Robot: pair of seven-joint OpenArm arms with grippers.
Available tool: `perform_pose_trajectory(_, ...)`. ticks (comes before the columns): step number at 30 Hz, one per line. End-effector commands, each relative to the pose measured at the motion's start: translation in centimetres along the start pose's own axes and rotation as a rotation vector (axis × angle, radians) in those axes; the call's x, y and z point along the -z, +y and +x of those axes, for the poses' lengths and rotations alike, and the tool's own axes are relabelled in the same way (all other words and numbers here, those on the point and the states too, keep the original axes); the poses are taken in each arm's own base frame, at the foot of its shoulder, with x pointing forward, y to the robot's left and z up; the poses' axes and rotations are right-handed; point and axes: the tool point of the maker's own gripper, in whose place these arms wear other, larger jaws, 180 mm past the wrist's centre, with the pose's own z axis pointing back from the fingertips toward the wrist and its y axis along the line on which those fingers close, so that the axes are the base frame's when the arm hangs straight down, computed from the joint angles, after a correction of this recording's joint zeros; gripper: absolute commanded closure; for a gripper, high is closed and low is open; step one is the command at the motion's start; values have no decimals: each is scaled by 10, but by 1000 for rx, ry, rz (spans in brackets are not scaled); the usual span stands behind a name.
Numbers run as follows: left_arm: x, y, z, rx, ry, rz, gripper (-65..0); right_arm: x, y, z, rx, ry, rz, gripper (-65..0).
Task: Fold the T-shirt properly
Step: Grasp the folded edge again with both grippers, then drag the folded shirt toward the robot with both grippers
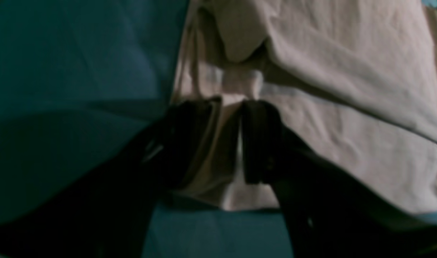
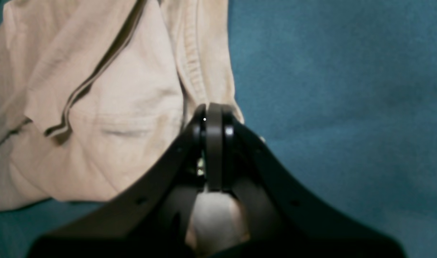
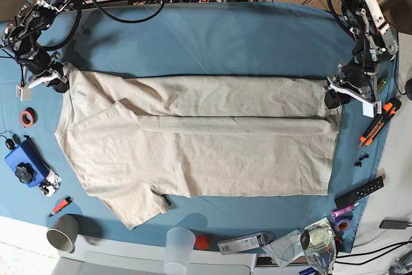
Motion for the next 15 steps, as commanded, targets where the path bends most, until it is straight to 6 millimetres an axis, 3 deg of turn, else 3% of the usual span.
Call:
perform_pose_trajectory(1, 0, 3, -44, -11, 192, 18, -155, -6, -12, -8, -21, 69, -50, 0)
perform_pose_trajectory(3, -2, 1, -51, -13, 236, 13, -31, -7, -13, -4, -23, 62, -48, 0)
perform_pose_trajectory(4, -2, 1, -52, -11, 249, 12, 0, -8, -12, -2, -24, 53, -41, 0)
perform_pose_trajectory(15, -15, 5, -31, 83, 224, 73, 0, -10, -4, 4, -65, 29, 9, 0)
